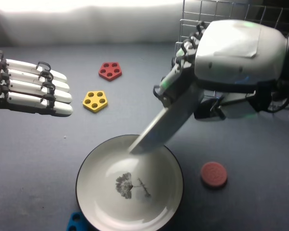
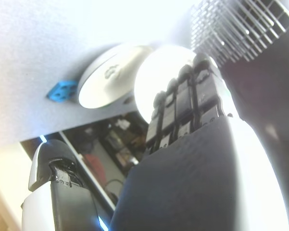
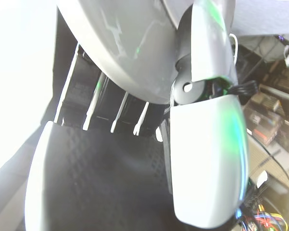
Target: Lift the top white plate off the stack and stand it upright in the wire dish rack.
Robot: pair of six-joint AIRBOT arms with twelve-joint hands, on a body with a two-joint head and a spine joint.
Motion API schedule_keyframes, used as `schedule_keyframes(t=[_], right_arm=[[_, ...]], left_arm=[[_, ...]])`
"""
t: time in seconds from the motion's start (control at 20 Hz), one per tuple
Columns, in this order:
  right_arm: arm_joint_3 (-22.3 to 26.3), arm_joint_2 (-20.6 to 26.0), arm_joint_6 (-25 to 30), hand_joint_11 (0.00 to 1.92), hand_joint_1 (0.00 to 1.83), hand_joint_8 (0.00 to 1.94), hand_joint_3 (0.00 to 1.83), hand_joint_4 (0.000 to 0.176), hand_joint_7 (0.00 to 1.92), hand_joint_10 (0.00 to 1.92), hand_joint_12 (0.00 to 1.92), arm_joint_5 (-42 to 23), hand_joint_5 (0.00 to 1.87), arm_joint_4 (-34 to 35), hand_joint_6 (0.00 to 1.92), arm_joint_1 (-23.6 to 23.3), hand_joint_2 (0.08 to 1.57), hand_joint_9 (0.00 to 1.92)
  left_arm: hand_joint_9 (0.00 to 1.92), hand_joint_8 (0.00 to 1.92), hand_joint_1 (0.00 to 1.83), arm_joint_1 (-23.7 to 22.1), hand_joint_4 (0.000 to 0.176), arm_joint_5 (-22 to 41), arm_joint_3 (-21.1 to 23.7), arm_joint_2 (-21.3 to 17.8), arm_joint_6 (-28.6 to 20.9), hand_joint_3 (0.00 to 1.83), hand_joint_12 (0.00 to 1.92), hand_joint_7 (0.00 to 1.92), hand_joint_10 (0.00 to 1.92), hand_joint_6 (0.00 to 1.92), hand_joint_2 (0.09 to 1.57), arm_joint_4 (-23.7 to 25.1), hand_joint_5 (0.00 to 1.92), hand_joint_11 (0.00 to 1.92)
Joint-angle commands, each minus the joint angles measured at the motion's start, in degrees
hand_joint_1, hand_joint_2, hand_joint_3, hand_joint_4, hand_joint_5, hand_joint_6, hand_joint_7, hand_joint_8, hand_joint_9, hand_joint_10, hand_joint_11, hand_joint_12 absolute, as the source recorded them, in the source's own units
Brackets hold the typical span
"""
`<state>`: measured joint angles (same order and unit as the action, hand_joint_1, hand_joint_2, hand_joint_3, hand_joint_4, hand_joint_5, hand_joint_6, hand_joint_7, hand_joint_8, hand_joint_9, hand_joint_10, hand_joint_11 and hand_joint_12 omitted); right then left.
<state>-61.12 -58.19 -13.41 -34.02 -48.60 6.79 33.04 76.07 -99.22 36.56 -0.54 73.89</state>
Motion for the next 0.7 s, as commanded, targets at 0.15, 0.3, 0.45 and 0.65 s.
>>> schedule_keyframes(t=[0.15,0.3,0.45,0.65], right_arm=[[-0.52,0.7,0.19,0.82,1.49,0.69,0.0,0.0,0.98,0.85,1.52,-6.55,0.83,3.49,1.12,-2.22,1.12,1.02],[-0.38,0.66,-0.02,0.96,1.5,0.41,0.0,0.0,1.18,0.56,1.37,-6.6,0.97,4.18,0.94,-2.78,1.04,1.22],[-0.57,0.58,-0.35,0.83,1.49,0.66,0.0,0.0,1.01,0.78,1.51,-6.6,0.84,4.76,1.09,-2.95,1.1,1.07],[-1.71,0.18,-0.62,0.95,1.5,0.45,0.0,0.0,1.16,0.62,1.4,-6.62,0.96,5.79,0.96,-3.89,1.05,1.18]], left_arm=[[0.07,0.01,0.4,-1.2,0.0,2.26,0.08,-0.65,-0.1,0.0,0.1,0.07,0.01,0.01,0.97,-4.92,0.06,0.06],[0.07,0.0,0.4,-1.2,0.0,2.04,0.08,-0.64,-0.09,0.0,0.1,0.07,0.0,0.0,0.97,-4.82,0.06,0.07],[0.06,0.0,0.41,-1.21,0.0,2.19,0.1,-0.65,-0.13,0.0,0.09,0.05,0.0,0.0,0.97,-5.04,0.05,0.06],[0.07,0.01,0.41,-1.19,0.0,2.54,0.1,-0.67,-0.2,0.0,0.09,0.07,0.0,0.01,0.97,-6.98,0.06,0.06]])
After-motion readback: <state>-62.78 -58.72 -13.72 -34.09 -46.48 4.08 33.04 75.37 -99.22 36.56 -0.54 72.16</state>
